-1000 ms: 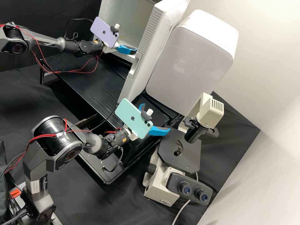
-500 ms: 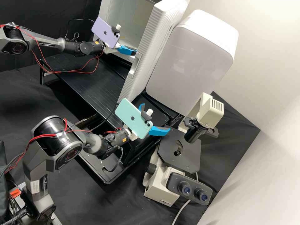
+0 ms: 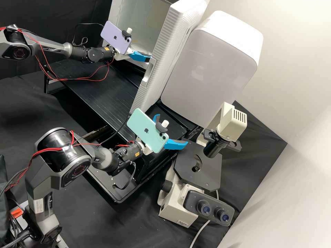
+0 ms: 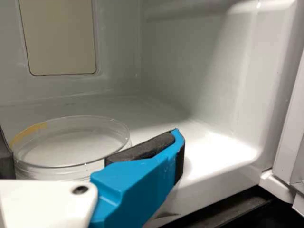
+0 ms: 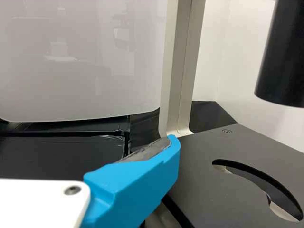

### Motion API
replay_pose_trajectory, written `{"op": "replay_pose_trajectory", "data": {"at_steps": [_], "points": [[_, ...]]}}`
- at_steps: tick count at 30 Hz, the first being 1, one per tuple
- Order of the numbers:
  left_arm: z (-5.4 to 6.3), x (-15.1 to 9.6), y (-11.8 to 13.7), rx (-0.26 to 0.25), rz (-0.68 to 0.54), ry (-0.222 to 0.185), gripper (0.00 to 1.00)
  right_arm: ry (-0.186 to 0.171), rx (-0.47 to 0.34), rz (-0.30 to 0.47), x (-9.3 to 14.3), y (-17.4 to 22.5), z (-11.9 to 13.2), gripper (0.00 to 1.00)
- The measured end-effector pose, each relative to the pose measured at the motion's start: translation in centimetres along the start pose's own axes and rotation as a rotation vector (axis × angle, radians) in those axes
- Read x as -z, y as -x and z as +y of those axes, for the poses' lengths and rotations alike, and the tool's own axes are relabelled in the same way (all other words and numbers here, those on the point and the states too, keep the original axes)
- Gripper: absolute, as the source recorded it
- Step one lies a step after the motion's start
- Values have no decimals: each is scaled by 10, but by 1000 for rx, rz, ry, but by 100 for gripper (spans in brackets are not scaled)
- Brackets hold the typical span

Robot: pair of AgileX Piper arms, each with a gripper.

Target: Take the petri dish out of the incubator

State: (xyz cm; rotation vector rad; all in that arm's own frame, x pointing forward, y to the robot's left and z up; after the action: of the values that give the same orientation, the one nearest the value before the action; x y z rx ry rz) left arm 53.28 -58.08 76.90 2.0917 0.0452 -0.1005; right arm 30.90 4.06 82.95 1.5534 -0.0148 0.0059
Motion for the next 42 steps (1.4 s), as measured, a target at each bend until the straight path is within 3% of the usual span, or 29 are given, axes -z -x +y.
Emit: {"op": "replay_pose_trajectory", "data": {"at_steps": [14, 42], "points": [[-4, 3, 1, -1, 21, -29, 0, 0, 0, 0, 0, 0, 0, 100], [-4, 4, 1, 5, 31, -33, 0, 0, 0, 0, 0, 0, 0, 100]]}}
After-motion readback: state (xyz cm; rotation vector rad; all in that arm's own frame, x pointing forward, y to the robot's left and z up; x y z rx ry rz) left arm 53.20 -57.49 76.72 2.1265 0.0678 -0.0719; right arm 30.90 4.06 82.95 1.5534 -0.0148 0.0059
